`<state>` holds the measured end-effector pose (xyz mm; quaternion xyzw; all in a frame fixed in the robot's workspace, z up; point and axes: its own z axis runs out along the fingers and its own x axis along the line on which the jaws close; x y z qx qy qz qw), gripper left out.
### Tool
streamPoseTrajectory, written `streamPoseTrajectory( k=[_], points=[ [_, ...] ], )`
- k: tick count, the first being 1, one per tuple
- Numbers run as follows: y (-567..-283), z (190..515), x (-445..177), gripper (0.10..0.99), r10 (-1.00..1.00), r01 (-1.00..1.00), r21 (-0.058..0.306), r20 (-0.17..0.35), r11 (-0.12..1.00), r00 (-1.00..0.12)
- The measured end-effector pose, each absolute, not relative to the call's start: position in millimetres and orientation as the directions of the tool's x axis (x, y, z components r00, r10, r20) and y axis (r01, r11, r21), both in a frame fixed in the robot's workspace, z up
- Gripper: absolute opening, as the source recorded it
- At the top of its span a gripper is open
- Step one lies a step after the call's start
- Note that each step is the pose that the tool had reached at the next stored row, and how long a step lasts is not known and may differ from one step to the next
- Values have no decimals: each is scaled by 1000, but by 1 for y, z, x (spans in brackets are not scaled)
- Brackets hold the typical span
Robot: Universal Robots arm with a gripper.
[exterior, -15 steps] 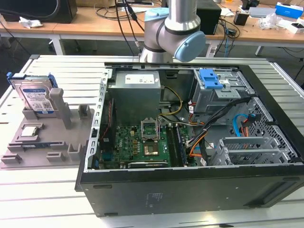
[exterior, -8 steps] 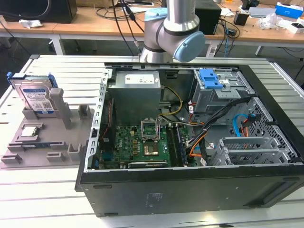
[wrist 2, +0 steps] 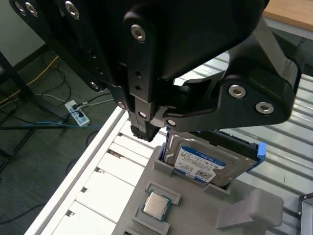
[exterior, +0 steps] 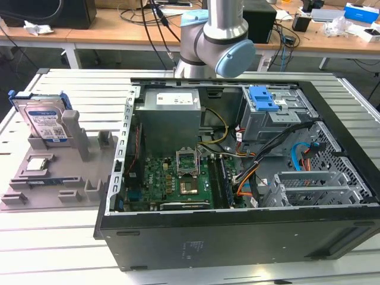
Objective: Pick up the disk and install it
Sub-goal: 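Reach for the disk, then pick up the disk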
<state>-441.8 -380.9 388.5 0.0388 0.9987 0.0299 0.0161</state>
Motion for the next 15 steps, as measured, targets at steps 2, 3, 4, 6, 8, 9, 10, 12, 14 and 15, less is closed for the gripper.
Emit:
streamPoseTrajectory(
  k=[2,3,4,6,8,9,10,12,14,15],
  points=[
    [-378,388,-442,106,79,77,61,-30,995,-996],
    [-377,389,-442,106,78,76,61,-30,995,-996],
    [-377,389,-442,106,78,76,61,-30,995,-996],
    [-377,389,-442,106,78,77,61,-30,995,-996],
    [-377,389,-442,106,79,77,61,-30,995,-996],
    [-377,389,-442,106,78,77,61,-30,995,-996],
    [-377,389,-442,106,78,77,61,-30,995,-996],
    [-377,389,-442,106,78,77,61,-30,995,-996],
    [-377,388,-442,106,47,45,61,-30,997,-998],
    [-377,389,-442,106,22,20,61,-30,998,-999]
  ],
)
